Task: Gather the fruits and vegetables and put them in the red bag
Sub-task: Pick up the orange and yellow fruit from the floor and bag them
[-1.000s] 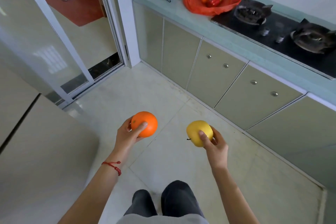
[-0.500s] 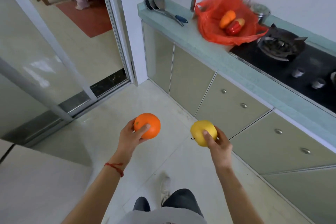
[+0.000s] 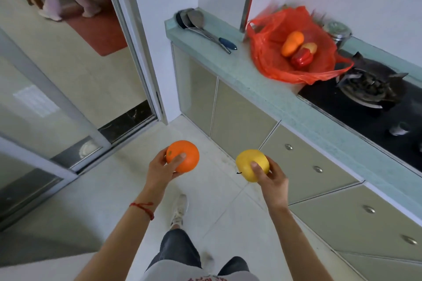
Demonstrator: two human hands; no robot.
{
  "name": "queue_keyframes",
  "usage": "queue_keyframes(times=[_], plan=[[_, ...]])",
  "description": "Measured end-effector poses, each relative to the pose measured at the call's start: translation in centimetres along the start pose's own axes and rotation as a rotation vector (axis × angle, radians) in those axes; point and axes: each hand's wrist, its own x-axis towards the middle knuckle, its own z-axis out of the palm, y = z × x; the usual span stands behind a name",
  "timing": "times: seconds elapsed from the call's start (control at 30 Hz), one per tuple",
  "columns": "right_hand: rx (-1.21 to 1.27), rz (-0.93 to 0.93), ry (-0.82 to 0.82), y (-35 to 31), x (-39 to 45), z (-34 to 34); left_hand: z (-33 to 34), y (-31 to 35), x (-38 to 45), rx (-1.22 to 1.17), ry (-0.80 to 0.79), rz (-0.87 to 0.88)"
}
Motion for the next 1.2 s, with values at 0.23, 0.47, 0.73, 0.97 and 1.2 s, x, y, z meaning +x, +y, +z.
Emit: queue_keyframes(times=[0.23,0.47,0.73,0.97,1.2], plan=[[0.051,0.046,0.119,-3.5,6.7,6.3,1.3,5.8,10.8,0.07,-0.116,0.019],[0.114,0.078,0.23,-5.9,10.6,10.8,2.8,10.3,19.1,0.109,-0.317,-0.017],[0.182,0.163,0.45,-6.0,12.5,9.4,9.2,11.8,23.3,0.176,-0.529,-0.022],[0.252,0.189,0.57,-5.8,15.4,6.4,16.0,12.6,25.1,0.245,-0.659,-0.006],[0.272,0.182,0.584,-6.6,22.0,4.1,21.9,14.2,27.6,0.267,-0.671,0.003]])
